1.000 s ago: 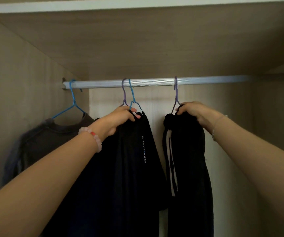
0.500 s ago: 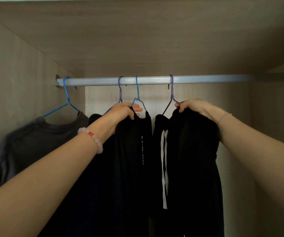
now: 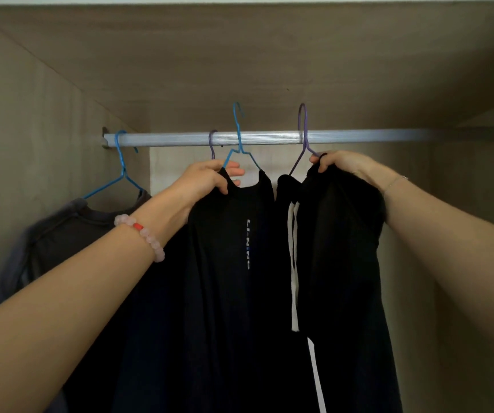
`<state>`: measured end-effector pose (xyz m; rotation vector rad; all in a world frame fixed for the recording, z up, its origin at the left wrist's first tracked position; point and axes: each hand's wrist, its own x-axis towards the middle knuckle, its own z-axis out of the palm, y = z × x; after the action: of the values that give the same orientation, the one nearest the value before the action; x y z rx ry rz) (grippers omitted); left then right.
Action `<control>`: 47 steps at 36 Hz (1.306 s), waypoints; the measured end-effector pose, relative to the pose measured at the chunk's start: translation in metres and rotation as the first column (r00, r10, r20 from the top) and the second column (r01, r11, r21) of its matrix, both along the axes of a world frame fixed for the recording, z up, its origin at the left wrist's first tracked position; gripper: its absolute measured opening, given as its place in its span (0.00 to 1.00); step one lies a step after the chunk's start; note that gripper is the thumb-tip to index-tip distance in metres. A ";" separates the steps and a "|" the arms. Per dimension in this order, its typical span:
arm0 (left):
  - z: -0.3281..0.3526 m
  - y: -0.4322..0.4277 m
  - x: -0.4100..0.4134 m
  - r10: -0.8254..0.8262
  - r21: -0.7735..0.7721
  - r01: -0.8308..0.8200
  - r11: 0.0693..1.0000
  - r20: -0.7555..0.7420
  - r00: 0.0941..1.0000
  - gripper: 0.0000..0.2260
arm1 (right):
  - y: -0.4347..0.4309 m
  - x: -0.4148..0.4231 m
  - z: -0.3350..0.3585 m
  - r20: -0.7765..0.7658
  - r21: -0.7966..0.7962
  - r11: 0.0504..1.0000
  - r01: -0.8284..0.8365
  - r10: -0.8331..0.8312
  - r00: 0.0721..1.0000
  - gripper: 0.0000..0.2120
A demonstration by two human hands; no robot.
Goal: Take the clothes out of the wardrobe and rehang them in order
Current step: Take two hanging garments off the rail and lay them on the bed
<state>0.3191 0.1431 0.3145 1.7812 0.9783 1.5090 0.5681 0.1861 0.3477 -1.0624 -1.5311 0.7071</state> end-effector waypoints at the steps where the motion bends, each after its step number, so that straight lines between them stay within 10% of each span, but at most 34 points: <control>1: -0.001 -0.001 -0.001 -0.006 -0.012 0.006 1.000 0.011 1.000 0.26 | -0.005 -0.004 0.004 -0.007 0.000 1.000 -0.011 0.011 1.000 0.15; 29: -0.235 -0.078 -0.032 -0.143 -0.285 0.128 0.950 -0.032 0.989 0.25 | -0.147 0.057 -0.243 -0.049 -0.171 0.980 -0.101 0.094 0.994 0.21; 47: -0.294 -0.074 -0.045 -0.587 -0.256 0.555 0.791 -0.060 0.808 0.24 | -0.296 -0.040 -0.317 -0.187 -0.270 0.925 0.267 -0.322 0.928 0.18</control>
<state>0.2742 0.0691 0.0208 1.8076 0.5551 0.8628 0.5279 -0.1102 0.0308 -1.3126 -1.0747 0.7840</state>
